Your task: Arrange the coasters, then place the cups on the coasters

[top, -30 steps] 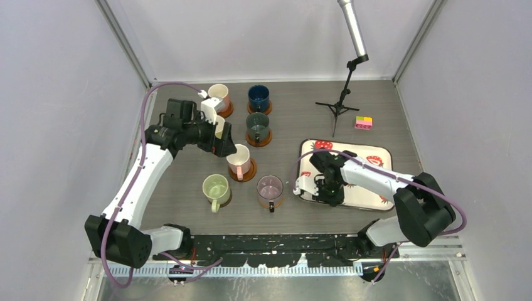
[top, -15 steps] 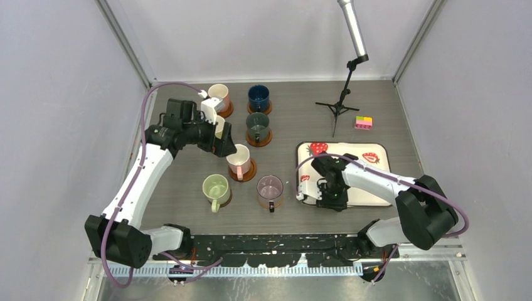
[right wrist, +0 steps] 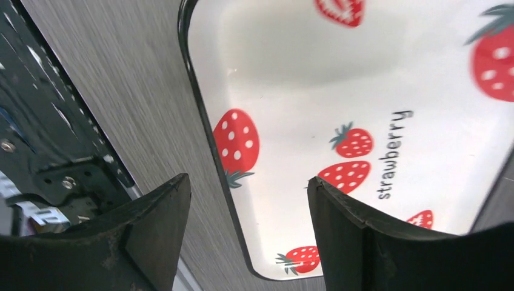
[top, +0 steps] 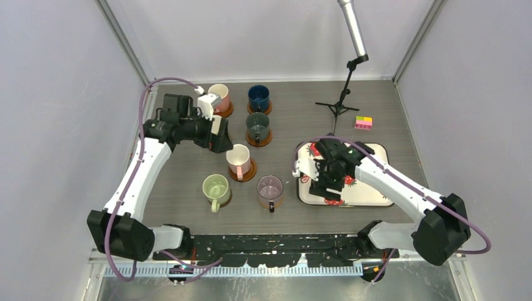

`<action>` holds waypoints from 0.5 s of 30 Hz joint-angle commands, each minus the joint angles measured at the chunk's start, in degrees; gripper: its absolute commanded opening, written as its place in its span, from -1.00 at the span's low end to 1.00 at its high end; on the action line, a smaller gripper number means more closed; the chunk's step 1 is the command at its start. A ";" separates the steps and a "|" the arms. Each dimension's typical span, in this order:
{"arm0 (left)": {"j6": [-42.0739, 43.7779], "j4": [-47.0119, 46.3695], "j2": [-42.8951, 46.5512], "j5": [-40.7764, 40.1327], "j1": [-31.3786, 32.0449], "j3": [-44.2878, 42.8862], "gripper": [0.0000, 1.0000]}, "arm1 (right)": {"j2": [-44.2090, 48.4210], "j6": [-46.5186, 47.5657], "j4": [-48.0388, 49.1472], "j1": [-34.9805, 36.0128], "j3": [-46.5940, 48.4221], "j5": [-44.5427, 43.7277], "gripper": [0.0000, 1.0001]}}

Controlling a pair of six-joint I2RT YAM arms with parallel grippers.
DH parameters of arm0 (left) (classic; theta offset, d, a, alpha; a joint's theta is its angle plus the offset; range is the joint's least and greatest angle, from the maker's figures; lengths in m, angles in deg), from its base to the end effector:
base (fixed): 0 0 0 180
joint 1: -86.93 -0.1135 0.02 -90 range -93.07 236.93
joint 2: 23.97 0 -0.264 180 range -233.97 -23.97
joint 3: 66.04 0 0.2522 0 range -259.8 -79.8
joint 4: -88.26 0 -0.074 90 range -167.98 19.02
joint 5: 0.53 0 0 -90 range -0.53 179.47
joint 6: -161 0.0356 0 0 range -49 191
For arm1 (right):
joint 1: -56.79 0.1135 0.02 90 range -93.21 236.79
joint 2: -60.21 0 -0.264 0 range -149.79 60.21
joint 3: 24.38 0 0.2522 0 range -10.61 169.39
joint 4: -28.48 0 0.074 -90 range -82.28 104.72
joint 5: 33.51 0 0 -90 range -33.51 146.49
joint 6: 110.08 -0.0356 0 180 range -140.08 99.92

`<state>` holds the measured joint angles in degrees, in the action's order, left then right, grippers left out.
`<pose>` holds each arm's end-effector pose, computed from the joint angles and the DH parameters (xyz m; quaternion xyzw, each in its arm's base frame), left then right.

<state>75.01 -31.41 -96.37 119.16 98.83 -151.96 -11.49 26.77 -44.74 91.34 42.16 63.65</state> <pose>0.2480 -0.0703 0.3476 0.2178 0.8771 -0.2621 0.3385 0.1707 0.1229 0.2344 -0.6523 0.7486 0.0509 0.1071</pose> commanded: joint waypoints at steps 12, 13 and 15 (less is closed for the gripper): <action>13.23 13.67 -10.30 3.12 -23.47 -18.90 0.99 | -0.35 -30.00 9.72 -9.36 21.06 7.87 0.59; 13.65 13.95 -11.34 2.98 -25.47 -19.33 0.99 | -0.41 -31.21 10.92 -11.63 20.91 8.78 0.60; 14.79 15.25 -13.66 3.65 -29.17 -19.92 0.99 | -0.40 -33.50 13.16 -16.58 20.01 10.67 0.60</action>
<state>85.70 -20.55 -106.91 122.07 75.12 -169.73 -11.45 1.83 -36.98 82.09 61.46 70.79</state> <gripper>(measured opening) 0.996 0.799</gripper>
